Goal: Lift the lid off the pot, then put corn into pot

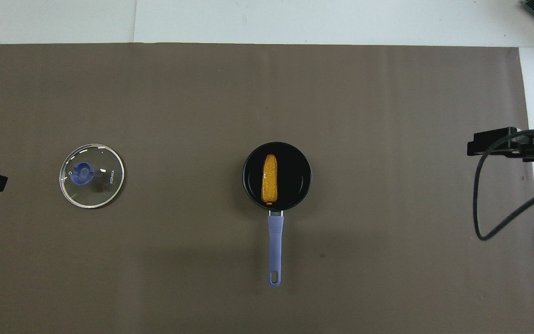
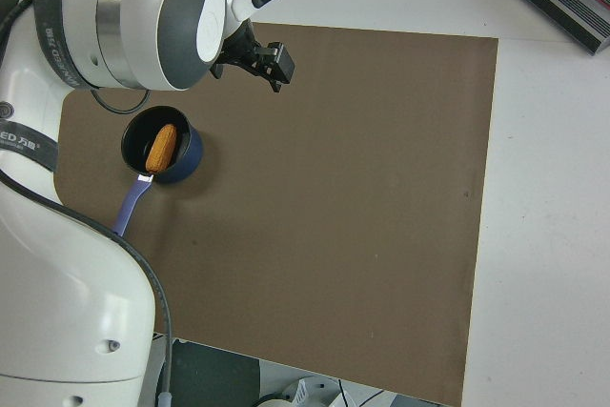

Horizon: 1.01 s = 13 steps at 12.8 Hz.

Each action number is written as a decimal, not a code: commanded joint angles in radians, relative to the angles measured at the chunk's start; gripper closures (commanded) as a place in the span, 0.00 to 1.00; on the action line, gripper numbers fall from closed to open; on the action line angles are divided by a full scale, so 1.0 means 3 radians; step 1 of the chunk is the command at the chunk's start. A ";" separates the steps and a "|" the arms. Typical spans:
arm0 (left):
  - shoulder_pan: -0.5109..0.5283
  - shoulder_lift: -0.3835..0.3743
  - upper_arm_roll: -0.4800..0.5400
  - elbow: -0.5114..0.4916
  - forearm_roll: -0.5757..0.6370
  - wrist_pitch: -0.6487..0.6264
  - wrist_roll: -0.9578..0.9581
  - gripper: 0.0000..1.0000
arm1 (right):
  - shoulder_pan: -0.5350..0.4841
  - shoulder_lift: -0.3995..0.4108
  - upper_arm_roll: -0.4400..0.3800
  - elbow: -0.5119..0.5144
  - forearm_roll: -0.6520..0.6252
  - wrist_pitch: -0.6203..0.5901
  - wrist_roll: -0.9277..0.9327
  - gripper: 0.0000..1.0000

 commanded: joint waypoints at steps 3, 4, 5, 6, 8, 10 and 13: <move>-0.0029 0.0019 0.0042 0.0085 0.0048 -0.0043 -0.0048 0.00 | -0.0017 -0.0063 -0.0166 0.0074 -0.0140 -0.0145 -0.0445 0.00; -0.0029 0.0014 0.0042 0.0085 0.0048 -0.0043 -0.0048 0.00 | -0.0017 -0.0124 -0.0161 -0.0002 -0.0181 -0.0125 -0.0446 0.00; -0.0029 0.0004 0.0037 0.0085 0.0043 -0.0043 -0.0048 0.00 | -0.0012 -0.0145 -0.0156 -0.0089 -0.0187 -0.0109 -0.0446 0.00; -0.0024 0.0004 0.0042 0.0085 0.0038 -0.0043 -0.0048 0.00 | -0.0017 -0.0140 -0.0156 -0.0171 -0.0182 -0.0109 -0.0451 0.00; -0.0019 -0.0026 0.0042 0.0080 0.0038 -0.0028 -0.0038 0.00 | -0.0017 -0.0145 -0.0161 -0.0249 -0.0182 -0.0094 -0.0446 0.00; -0.0008 -0.0032 0.0067 0.0075 0.0023 -0.0023 -0.0043 0.00 | -0.0027 -0.0135 -0.0222 -0.0223 -0.0177 -0.0129 -0.0435 0.00; -0.0008 -0.0047 0.0052 0.0070 0.0023 -0.0008 -0.0043 0.00 | -0.0048 -0.0099 -0.0232 -0.0147 -0.0115 -0.0170 -0.0425 0.00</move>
